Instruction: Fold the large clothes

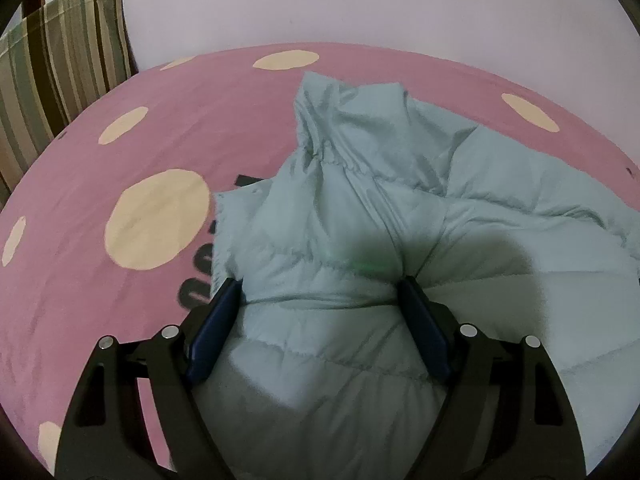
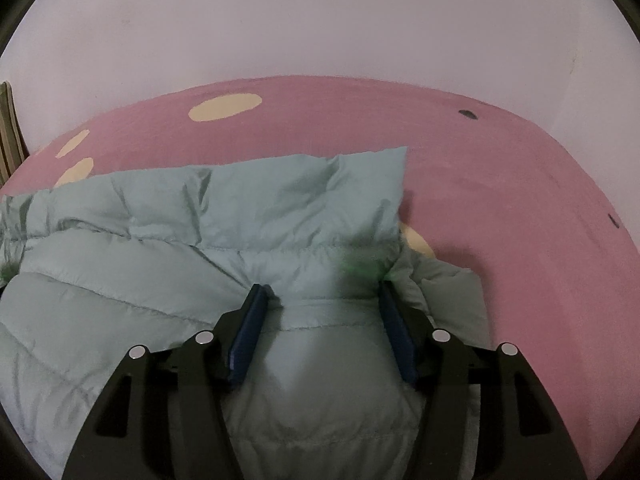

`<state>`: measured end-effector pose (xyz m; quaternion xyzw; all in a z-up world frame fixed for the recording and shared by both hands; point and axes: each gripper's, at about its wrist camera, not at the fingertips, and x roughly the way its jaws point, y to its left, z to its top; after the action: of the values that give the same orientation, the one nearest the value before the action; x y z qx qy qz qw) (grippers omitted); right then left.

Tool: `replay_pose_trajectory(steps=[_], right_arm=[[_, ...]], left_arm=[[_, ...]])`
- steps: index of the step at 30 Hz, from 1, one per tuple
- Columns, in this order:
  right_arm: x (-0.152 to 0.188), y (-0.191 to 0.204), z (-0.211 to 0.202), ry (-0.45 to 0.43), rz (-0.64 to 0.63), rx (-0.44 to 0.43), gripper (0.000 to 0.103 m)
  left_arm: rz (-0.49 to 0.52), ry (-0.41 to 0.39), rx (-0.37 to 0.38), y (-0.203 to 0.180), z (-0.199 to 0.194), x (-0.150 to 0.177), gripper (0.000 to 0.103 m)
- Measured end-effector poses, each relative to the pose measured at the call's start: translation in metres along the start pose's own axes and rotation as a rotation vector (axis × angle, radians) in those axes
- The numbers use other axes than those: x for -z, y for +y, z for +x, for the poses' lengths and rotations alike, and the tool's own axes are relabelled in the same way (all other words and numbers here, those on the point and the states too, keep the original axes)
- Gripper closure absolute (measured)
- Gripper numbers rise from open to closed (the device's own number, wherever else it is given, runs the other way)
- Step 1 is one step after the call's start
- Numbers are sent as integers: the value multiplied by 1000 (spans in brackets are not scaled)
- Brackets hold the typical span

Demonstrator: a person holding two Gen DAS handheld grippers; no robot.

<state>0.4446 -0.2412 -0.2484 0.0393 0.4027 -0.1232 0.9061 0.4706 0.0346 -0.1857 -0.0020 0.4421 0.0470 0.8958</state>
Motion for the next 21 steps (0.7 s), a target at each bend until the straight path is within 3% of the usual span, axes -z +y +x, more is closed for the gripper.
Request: replay_pose_trajectory(steps=[2,9,17,21], right_arm=[[-1,-3,-17,-16,3,-22,32],[0,-27,-59,-48,50,-59,25],[7,-55,-41,59,141,-76,25],[10,-59,-26,97,173,-93,21]], left_arm=[[-8,0,7,5,-10,0,22],[-104,-29,85,42,-43,-3,14],[-166,87,257,63,-18,8,14],[-168,111,292,60,-5,15,14]])
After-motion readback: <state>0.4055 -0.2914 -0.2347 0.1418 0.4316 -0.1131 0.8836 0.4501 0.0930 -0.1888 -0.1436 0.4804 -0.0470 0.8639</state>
